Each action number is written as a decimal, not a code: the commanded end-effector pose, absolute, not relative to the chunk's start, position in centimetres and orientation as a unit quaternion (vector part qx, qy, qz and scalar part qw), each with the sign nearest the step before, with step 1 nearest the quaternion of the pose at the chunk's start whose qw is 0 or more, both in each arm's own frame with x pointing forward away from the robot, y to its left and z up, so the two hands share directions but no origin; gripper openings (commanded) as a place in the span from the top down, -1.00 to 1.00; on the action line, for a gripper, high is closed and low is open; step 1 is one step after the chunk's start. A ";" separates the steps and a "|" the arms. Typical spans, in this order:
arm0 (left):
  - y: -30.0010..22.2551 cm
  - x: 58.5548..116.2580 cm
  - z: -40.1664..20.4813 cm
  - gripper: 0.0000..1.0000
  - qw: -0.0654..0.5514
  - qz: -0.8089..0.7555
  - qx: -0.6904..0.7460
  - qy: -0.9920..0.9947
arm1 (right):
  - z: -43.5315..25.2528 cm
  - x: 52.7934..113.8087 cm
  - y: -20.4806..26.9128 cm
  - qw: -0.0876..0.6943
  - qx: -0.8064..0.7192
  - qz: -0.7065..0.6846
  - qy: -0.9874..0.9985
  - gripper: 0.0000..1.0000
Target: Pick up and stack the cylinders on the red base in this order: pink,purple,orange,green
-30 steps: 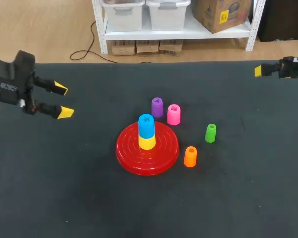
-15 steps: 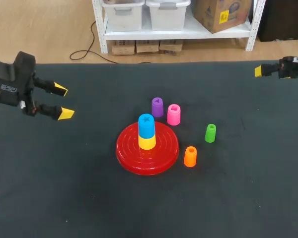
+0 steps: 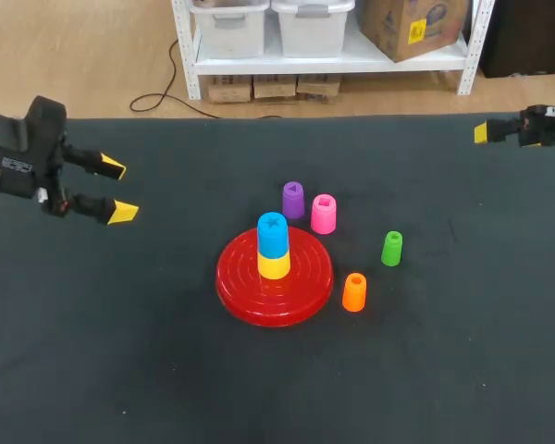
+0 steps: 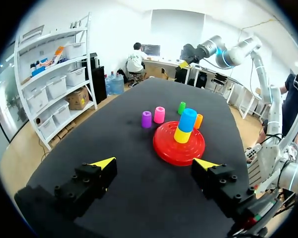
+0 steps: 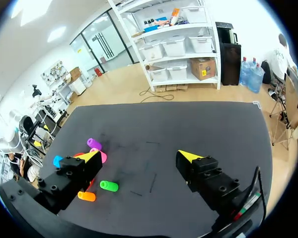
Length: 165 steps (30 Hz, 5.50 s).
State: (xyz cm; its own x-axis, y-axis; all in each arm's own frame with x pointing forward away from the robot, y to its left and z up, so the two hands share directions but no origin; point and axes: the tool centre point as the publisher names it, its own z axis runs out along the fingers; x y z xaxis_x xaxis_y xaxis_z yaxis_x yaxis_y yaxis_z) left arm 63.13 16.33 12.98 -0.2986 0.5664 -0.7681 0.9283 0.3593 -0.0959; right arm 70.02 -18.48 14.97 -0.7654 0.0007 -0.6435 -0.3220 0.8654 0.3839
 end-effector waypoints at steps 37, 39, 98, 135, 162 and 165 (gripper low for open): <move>16.4 63.1 12.9 -1.00 0.329 -0.277 0.493 0.756 | 17.1 73.5 -2.0 0.209 -0.285 0.156 0.922 -1.00; 16.4 63.1 12.9 -1.00 0.329 -0.277 0.493 0.756 | 16.0 73.1 -0.4 0.193 -0.304 0.139 0.922 -1.00; 16.4 63.1 12.9 -1.00 0.329 -0.277 0.493 0.756 | 3.1 70.3 3.9 0.040 -0.413 -0.009 0.910 -0.04; 16.4 63.1 12.9 -1.00 0.329 -0.277 0.493 0.756 | 8.5 69.5 4.0 0.075 -0.431 -0.002 0.899 1.00; 16.4 63.1 12.9 -1.00 0.329 -0.277 0.493 0.756 | 17.0 60.7 10.6 0.104 -0.593 0.035 0.798 1.00; 16.4 63.1 12.9 -1.00 0.329 -0.277 0.493 0.756 | 16.5 60.2 10.8 0.100 -0.598 0.032 0.795 1.00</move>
State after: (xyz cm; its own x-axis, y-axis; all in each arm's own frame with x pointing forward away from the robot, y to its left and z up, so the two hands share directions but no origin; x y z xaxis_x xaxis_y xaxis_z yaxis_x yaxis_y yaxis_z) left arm 63.11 16.32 13.01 -0.2994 0.5668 -0.7675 0.9279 0.3602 -0.0961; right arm 60.53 10.73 16.89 -0.2666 -0.9438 -0.1956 -0.9572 0.2830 -0.0608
